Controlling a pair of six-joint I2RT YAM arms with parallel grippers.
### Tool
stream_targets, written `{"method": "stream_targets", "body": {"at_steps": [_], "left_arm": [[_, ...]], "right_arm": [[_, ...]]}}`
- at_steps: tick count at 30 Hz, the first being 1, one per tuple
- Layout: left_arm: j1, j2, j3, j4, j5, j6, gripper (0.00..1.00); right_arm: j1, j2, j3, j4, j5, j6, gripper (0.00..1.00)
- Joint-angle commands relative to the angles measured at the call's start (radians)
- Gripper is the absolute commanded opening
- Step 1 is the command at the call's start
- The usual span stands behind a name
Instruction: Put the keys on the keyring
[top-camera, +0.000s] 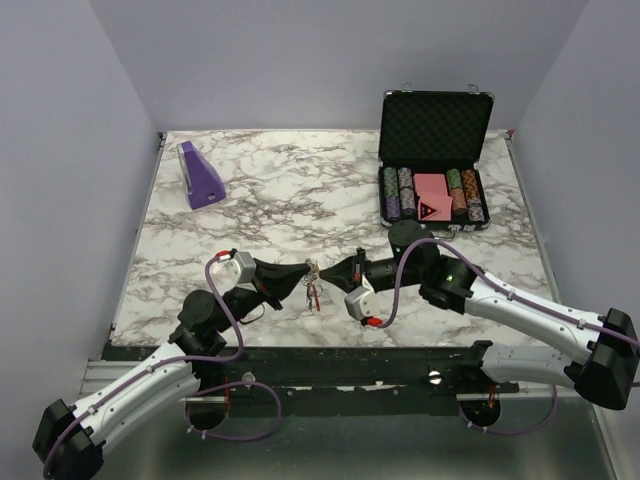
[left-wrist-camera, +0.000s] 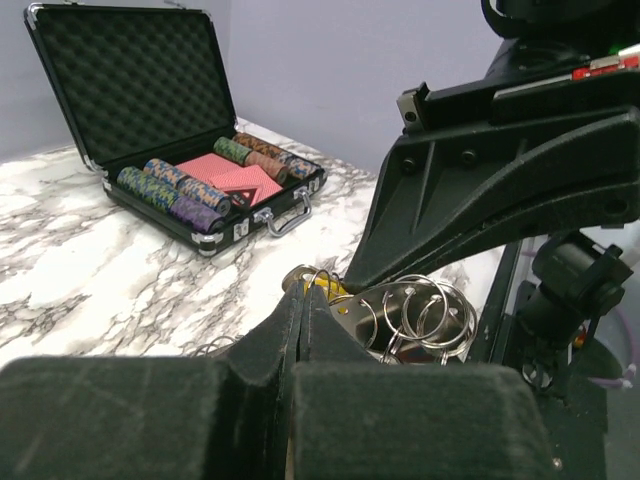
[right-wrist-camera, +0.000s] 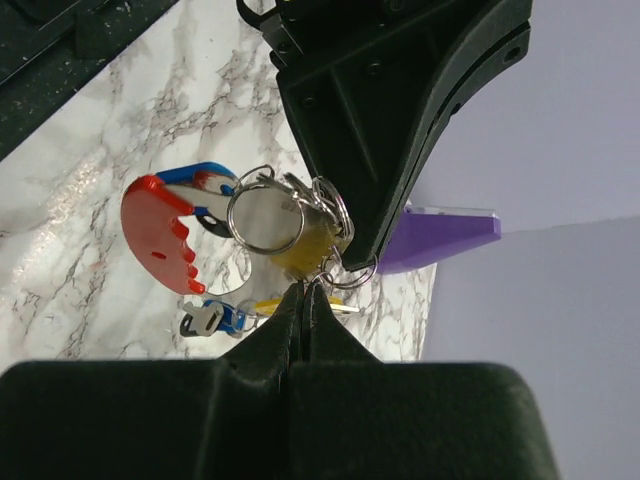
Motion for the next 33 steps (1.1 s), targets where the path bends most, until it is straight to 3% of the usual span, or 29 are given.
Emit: {"method": "stream_targets", "body": {"at_steps": [1,23,33], "left_arm": [[0.022,0.020,-0.022,0.297,-0.183,-0.091,0.00],[0.036,0.158,-0.077,0.605,-0.213,-0.293,0.00],[0.037,0.215,-0.084,0.664,-0.148,-0.267,0.00]], "right_arm": [[0.020,-0.018,-0.060,-0.060,-0.013,0.024,0.00],[0.058,-0.027,-0.100,0.012,-0.001,0.119,0.01],[0.069,-0.039,-0.115,0.054,0.002,0.208,0.03]]}}
